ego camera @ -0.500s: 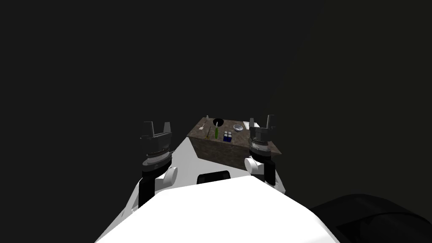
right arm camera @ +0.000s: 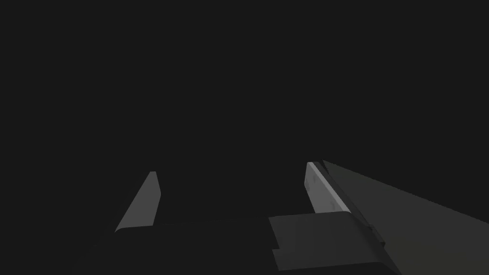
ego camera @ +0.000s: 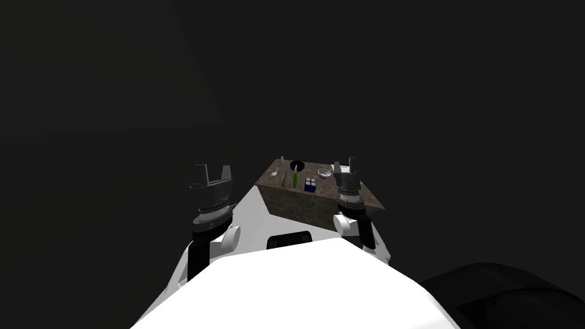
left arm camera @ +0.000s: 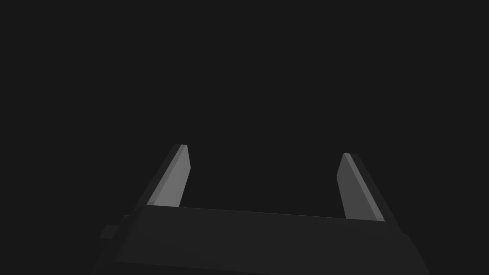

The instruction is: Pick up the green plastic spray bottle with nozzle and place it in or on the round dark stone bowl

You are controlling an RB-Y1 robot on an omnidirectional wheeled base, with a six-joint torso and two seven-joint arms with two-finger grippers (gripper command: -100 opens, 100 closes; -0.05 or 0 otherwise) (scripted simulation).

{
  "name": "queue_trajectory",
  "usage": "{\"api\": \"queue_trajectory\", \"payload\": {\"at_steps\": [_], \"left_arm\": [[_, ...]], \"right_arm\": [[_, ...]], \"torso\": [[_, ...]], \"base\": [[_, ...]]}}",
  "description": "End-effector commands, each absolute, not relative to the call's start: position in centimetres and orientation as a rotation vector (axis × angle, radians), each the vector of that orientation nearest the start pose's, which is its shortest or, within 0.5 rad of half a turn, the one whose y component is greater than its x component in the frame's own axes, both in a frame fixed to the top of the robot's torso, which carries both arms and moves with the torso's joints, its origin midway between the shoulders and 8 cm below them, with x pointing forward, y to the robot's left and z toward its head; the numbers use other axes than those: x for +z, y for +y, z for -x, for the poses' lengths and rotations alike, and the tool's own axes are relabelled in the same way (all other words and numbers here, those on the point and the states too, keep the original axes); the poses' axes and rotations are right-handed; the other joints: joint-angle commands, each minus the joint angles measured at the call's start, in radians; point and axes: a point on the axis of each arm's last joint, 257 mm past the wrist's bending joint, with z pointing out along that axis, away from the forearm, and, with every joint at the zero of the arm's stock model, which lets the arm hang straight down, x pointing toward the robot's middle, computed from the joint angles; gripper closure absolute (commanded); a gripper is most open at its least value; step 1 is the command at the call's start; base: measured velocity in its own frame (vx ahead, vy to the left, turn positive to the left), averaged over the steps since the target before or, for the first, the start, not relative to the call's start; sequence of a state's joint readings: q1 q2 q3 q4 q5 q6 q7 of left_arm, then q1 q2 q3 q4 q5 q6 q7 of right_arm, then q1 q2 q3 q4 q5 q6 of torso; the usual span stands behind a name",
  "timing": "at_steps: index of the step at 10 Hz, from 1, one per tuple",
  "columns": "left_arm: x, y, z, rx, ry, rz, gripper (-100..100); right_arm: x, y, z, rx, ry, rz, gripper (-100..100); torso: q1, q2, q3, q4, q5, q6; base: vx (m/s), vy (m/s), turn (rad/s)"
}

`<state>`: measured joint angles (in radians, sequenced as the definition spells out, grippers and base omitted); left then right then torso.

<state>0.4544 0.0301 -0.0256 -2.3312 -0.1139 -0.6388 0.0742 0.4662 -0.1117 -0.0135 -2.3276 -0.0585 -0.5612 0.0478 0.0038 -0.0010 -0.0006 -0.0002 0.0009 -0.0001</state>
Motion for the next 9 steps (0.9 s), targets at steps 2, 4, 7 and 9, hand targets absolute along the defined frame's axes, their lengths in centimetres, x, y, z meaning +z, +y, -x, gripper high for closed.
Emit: {"api": "queue_trajectory", "payload": {"at_steps": [2, 4, 7, 9], "left_arm": [[8.1, 23.8, -31.1, -1.395, 0.533, 0.403, 0], [8.1, 23.8, -31.1, -1.395, 0.533, 0.403, 0], [8.1, 23.8, -31.1, -1.395, 0.533, 0.403, 0], [8.1, 23.8, -31.1, -1.395, 0.533, 0.403, 0]], "right_arm": [[4.8, -26.5, -34.1, 1.282, 0.689, -0.480, -100], [3.0, -26.4, -35.5, 1.233, 0.776, -0.481, -100], [0.0, -26.7, -37.6, 1.140, 0.906, -0.490, -100], [-2.2, -27.2, -38.8, 1.069, 0.991, -0.497, -100]], "torso": [[0.001, 0.001, 0.000, 0.000, 0.000, 0.000], [0.003, 0.000, 0.000, 0.000, 0.001, 0.000], [0.003, -0.001, -0.001, 0.000, 0.001, 0.000], [0.004, -0.001, -0.001, 0.000, 0.001, 0.000]], "base": [[0.007, 0.096, 0.013], [0.016, 0.109, 0.015], [0.030, 0.102, 0.016], [0.022, 0.129, 0.018]]}}
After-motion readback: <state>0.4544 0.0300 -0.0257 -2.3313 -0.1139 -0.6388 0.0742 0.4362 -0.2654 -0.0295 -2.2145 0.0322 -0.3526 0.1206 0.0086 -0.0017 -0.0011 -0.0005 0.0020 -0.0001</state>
